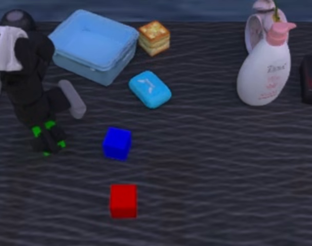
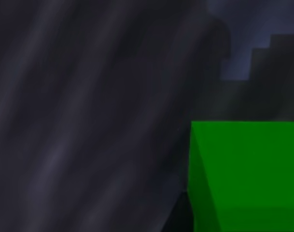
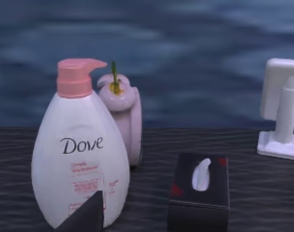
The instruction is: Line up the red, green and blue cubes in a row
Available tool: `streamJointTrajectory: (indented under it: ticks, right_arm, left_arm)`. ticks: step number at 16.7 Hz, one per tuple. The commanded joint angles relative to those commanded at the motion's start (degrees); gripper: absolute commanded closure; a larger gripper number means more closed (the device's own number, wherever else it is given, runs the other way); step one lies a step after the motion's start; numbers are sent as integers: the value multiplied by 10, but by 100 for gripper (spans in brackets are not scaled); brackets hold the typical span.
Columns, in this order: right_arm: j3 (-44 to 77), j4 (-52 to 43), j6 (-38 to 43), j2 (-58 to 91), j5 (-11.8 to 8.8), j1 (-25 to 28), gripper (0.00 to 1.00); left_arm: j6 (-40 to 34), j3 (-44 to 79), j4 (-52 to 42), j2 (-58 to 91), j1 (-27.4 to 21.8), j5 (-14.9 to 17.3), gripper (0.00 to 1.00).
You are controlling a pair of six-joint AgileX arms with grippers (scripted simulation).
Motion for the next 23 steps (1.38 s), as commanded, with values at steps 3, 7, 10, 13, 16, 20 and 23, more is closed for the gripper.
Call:
streamJointTrajectory:
  ticks: [3,7,10,13,16,20,23]
  right_arm:
    - [0,0,0,0,0,0,0]
    - [0,0,0,0,0,0,0]
    - [0,0,0,0,0,0,0]
    - [0,0,0,0,0,0,0]
    - [0,0,0,0,0,0,0]
    - [0,0,0,0,0,0,0]
    - [0,0,0,0,0,0,0]
  left_arm:
    - [0,0,0,0,0,0,100]
    - [-2,0,-5,-7,0,2,100]
    - [-1,17,-29,-15,1,3,100]
    - [-2,53,-96,-39,7,3,100]
    - [-3,82,-142,-61,11,2,100]
    - [-3,83,-144,-62,8,2,100]
    - [-6,85,-147,-62,-13,2,100]
